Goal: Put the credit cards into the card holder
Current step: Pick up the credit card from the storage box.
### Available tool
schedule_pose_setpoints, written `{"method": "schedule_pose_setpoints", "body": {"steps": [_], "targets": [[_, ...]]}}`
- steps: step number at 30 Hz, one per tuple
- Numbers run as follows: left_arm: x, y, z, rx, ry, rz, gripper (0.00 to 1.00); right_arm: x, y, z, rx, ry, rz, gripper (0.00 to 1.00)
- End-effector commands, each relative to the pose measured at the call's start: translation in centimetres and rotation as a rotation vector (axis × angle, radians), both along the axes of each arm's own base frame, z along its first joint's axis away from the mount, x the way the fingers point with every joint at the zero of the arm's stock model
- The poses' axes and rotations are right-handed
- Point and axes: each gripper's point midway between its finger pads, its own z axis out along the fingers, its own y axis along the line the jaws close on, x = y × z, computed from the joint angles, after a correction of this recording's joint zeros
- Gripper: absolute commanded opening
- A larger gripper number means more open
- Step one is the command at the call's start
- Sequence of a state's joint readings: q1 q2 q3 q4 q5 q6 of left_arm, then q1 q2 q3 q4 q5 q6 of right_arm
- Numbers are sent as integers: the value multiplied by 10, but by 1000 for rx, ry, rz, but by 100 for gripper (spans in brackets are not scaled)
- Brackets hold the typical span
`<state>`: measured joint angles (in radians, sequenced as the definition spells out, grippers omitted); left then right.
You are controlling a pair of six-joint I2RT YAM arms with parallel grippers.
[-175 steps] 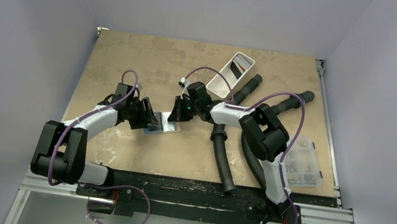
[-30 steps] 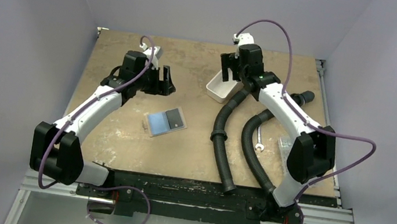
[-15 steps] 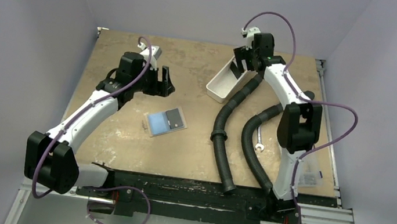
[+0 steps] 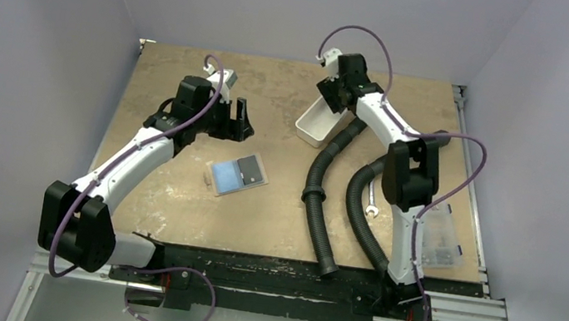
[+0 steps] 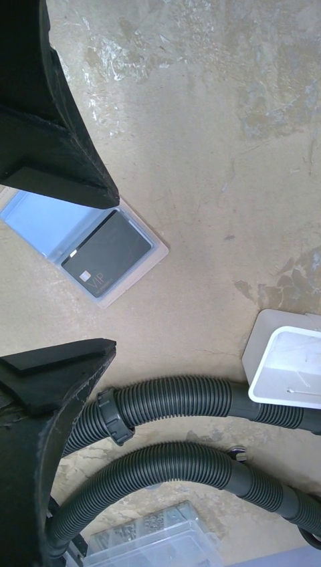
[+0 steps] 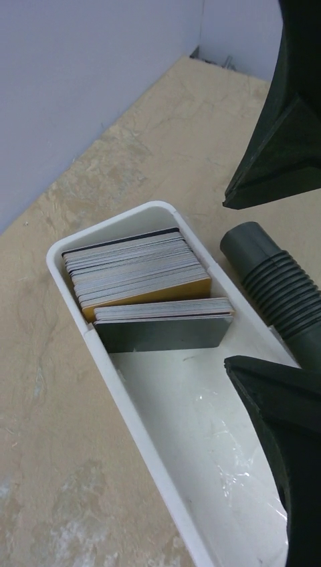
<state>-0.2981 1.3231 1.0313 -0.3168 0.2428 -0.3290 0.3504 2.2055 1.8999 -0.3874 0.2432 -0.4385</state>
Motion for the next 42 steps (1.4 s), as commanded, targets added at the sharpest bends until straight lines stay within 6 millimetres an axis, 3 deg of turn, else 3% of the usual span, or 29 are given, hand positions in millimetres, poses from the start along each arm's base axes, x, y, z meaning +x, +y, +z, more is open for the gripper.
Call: {"method": "schedule_pose_setpoints", "body": {"steps": [1, 8, 16, 24, 35, 42], "targets": [[3, -6, 4, -6, -24, -29, 76, 20, 7, 9, -180, -106, -29, 90], [3, -5, 1, -1, -17, -28, 76, 37, 5, 6, -238, -135, -84, 89], [3, -6, 1, -3, -17, -32, 76, 41, 5, -7, -292, -131, -95, 82], [2, -7, 0, -7, -14, -39, 75, 45, 2, -5, -311, -155, -128, 68], [1, -8, 1, -9, -16, -46, 75, 45, 6, 3, -286, -156, -123, 42], [0, -8, 2, -13, -18, -49, 75, 43, 7, 10, -286, -164, -125, 36]]}}
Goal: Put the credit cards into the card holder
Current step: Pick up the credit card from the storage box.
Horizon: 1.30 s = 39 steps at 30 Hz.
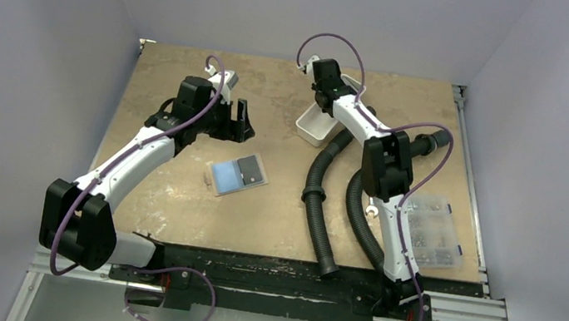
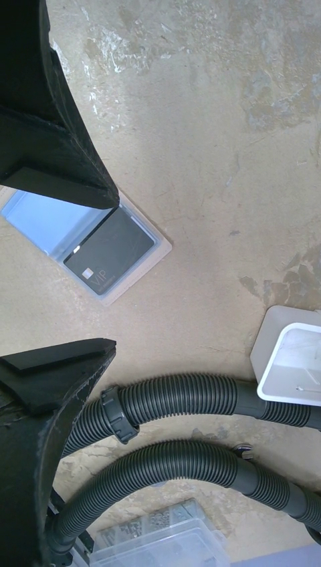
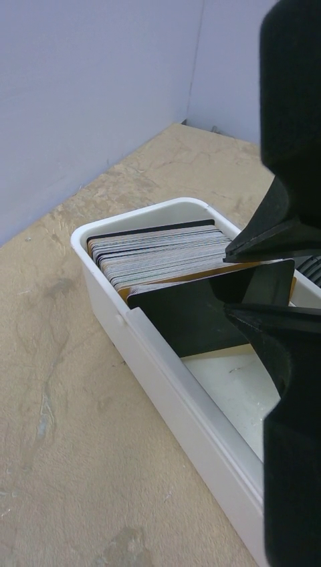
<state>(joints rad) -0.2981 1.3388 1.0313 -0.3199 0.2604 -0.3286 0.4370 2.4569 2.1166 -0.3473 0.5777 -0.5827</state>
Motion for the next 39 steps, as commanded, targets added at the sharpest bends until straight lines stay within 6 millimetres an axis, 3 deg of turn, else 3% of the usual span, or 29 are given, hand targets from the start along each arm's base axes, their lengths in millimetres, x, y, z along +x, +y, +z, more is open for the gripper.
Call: {"method": "schedule_pose_setpoints", "body": {"steps": [1, 14, 24, 39], "targets": [[1, -6, 8, -9, -41, -35, 75, 10, -2, 41, 23, -96, -29, 35], [0, -7, 9, -14, -43, -41, 75, 5, -6, 48, 0, -115, -54, 22], [-1, -8, 9, -19, -41, -48, 75, 2, -5, 58, 12, -125, -54, 19], [-2, -11, 8, -27, -38, -60, 75, -1, 8, 69, 103, -110, 1, 28]]}}
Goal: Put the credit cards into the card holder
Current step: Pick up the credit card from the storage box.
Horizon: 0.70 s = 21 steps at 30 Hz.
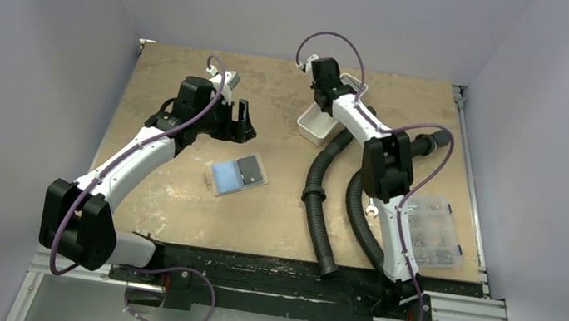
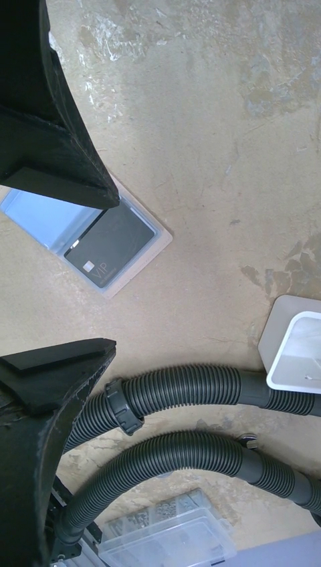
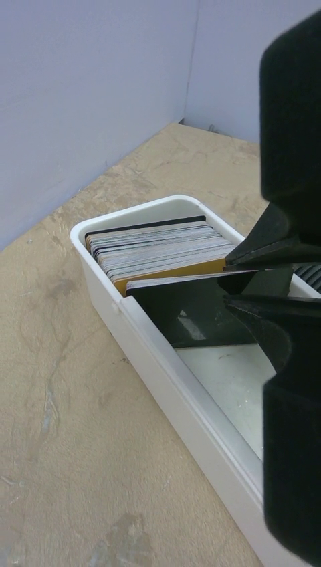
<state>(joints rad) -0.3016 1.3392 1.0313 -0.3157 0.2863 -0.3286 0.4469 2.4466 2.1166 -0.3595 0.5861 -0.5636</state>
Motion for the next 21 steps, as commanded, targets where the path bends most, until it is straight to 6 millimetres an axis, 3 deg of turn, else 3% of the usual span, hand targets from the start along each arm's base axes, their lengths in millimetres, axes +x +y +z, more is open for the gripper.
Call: {"method": "schedule_pose_setpoints", "body": {"steps": [1, 4, 9, 10, 13, 14, 17, 21], "targets": [[1, -6, 7, -13, -40, -35, 76, 3, 3, 63, 96, -103, 7, 28], [0, -6, 7, -13, -39, -37, 76, 4, 2, 62, 96, -97, 7, 28], [0, -7, 6, -12, -38, -38, 76, 5, 2, 61, 88, -95, 4, 18], [0, -7, 6, -12, -38, -38, 76, 4, 2, 61, 88, -92, 7, 23], [0, -7, 7, -13, -40, -41, 76, 1, 7, 59, 120, -76, 26, 55], [0, -7, 7, -13, -40, -40, 76, 1, 7, 57, 121, -75, 27, 60], [-1, -8, 7, -13, -40, -42, 76, 3, 4, 46, 97, -66, 17, 70], [-1, -7, 7, -12, -42, -41, 76, 11, 6, 36, 81, -57, 17, 73]]}}
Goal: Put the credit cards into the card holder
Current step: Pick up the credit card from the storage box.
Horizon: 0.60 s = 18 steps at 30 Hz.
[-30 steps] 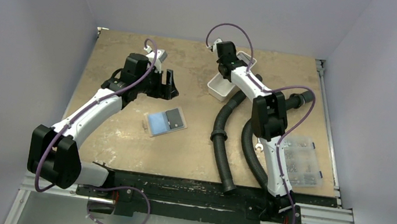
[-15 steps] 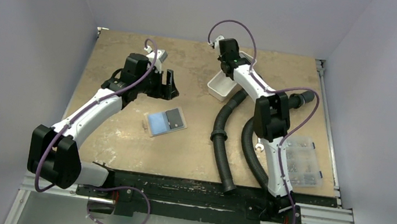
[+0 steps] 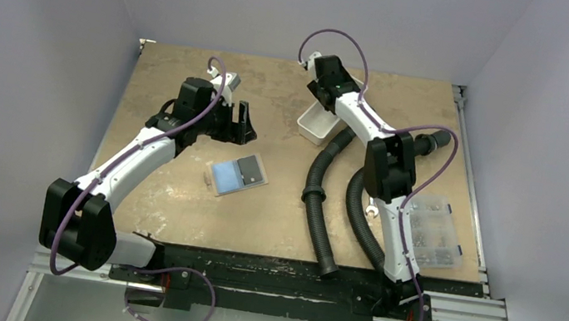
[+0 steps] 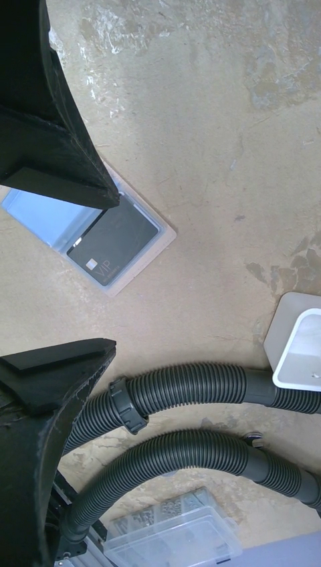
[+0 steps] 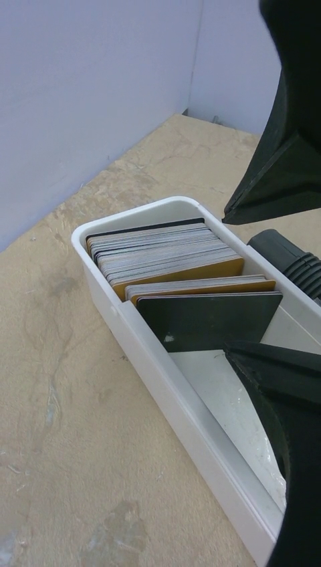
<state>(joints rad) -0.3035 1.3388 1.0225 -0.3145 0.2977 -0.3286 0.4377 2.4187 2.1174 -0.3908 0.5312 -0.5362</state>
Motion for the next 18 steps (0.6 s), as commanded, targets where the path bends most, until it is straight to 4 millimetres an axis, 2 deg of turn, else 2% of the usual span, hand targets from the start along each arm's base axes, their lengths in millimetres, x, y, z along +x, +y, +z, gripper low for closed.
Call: {"method": "schedule_pose_setpoints", "body": {"steps": [1, 11, 18], "targets": [[2, -5, 10, -7, -51, -29, 76, 14, 3, 27, 21, -71, -8, 73], [2, -5, 9, -4, -50, -28, 76, 16, -9, 7, -32, -52, -40, 74], [3, -5, 9, -3, -49, -28, 76, 16, -17, 1, -39, -50, -61, 63]]}}
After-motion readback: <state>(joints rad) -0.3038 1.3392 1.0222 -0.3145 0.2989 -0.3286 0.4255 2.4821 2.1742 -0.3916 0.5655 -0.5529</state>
